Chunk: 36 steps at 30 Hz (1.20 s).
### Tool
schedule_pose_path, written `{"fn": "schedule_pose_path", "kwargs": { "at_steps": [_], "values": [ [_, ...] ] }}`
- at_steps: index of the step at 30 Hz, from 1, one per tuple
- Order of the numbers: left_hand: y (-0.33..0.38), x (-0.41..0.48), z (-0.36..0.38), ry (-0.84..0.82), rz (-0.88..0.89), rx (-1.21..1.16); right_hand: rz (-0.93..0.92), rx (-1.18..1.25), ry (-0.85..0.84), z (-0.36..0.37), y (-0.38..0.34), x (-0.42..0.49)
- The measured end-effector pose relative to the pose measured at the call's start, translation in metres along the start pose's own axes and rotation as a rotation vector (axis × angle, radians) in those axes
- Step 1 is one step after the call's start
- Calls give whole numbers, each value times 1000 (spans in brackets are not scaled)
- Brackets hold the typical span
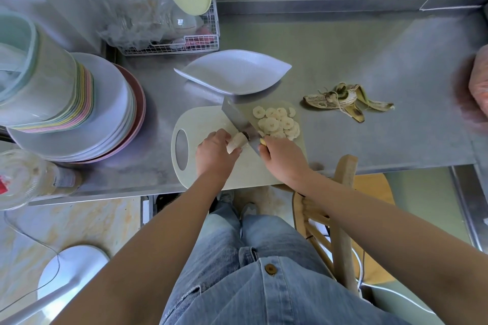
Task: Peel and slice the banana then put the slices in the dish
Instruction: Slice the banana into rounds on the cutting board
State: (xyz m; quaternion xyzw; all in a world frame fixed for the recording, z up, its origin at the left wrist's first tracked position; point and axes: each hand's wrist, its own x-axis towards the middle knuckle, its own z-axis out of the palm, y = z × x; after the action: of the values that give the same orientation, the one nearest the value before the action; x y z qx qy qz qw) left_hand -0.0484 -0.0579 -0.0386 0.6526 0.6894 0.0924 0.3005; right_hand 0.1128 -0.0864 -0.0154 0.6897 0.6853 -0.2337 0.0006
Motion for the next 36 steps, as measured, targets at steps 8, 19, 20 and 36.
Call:
{"fn": "schedule_pose_path", "kwargs": {
  "at_steps": [8, 19, 20, 36],
  "values": [
    [-2, 0, 0, -16, 14, 19, -50, 15, 27, -20, -1, -4],
    [-2, 1, 1, -9, 8, 36, -39, -33, -2, -10, -4, -5],
    [-1, 1, 1, -9, 3, 32, -36, -42, 5, -7, -5, -5],
    [-2, 2, 0, -18, -3, -5, -16, 19, 54, -6, -5, -1]
  ]
}}
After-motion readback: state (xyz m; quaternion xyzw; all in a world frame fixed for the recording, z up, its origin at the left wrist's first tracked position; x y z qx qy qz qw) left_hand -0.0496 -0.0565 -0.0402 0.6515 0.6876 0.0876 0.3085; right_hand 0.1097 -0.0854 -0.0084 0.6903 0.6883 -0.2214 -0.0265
